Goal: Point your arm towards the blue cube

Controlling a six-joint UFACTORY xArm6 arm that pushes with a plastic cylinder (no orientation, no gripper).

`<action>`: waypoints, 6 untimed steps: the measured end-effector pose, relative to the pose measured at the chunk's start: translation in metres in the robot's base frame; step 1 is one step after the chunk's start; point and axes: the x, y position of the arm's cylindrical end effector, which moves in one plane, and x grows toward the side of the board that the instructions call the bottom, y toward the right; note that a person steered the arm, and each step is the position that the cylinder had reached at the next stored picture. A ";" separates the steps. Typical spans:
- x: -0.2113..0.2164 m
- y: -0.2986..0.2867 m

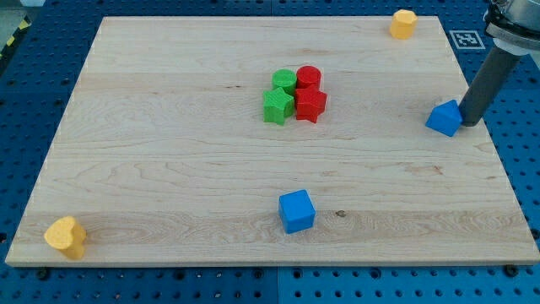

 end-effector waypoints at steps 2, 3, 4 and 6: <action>0.016 -0.010; 0.016 -0.010; 0.016 -0.010; 0.012 -0.021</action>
